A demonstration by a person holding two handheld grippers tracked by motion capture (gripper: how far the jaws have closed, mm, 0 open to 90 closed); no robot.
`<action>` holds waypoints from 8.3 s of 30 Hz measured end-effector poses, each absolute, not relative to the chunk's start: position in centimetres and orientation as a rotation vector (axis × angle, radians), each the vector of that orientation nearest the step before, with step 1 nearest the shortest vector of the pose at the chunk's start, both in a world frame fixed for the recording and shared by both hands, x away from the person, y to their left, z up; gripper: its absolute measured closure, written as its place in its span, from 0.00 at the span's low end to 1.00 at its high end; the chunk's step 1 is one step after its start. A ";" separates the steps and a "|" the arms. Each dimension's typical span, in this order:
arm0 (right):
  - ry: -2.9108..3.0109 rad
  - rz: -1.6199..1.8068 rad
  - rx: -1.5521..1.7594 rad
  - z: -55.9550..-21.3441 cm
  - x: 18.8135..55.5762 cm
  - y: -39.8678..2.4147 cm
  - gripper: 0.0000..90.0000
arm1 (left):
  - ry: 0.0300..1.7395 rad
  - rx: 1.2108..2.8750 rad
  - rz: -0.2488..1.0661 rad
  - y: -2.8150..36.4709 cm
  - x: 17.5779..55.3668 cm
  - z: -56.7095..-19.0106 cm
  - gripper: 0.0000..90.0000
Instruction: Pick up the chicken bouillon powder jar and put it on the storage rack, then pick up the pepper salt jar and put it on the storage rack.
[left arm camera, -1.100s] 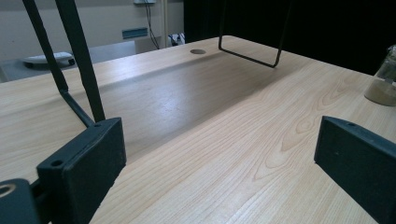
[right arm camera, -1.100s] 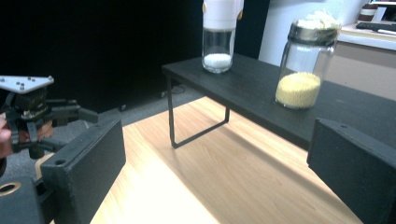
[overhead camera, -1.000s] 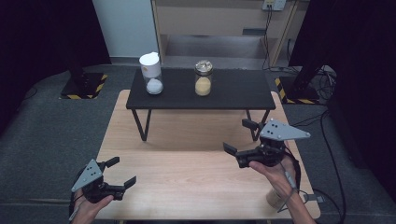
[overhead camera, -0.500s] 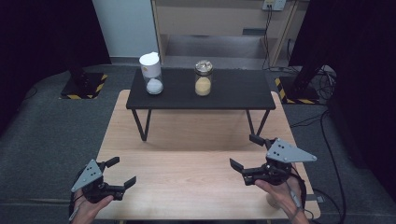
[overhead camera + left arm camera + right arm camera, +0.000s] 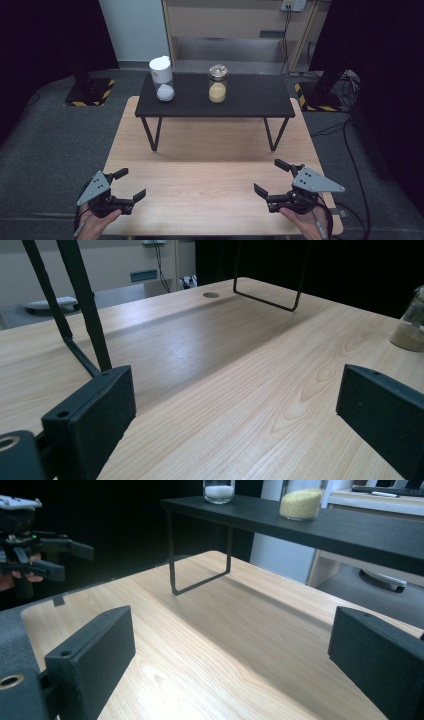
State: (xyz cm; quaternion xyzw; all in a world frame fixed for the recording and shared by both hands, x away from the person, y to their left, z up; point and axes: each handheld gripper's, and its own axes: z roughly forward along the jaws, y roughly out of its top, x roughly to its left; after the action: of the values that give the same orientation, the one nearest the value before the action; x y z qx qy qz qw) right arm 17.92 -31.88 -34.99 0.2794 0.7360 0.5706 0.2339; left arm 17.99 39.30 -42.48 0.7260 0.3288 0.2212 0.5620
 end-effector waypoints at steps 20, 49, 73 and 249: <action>2.018 1.541 0.834 -38.3 17.1 -32.9 0.07 | 0.768 1.709 0.519 39.3 18.1 -42.5 0.02; 2.011 1.551 0.806 -40.0 17.4 -32.8 0.07 | 0.759 1.709 0.515 39.3 18.1 -42.5 0.02; 1.987 1.579 0.829 -38.5 16.5 -33.4 0.03 | 0.753 1.716 0.520 39.2 18.0 -42.4 0.02; 2.277 1.405 0.895 -27.0 26.5 -35.6 0.38 | 0.760 1.716 0.519 39.2 17.9 -42.4 0.02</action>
State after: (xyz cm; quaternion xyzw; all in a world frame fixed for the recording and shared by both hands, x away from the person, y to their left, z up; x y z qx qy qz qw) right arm 26.49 -35.57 -27.03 0.3131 0.7967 0.4917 0.1597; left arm 17.94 39.23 -42.38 0.7288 0.3228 0.2202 0.5624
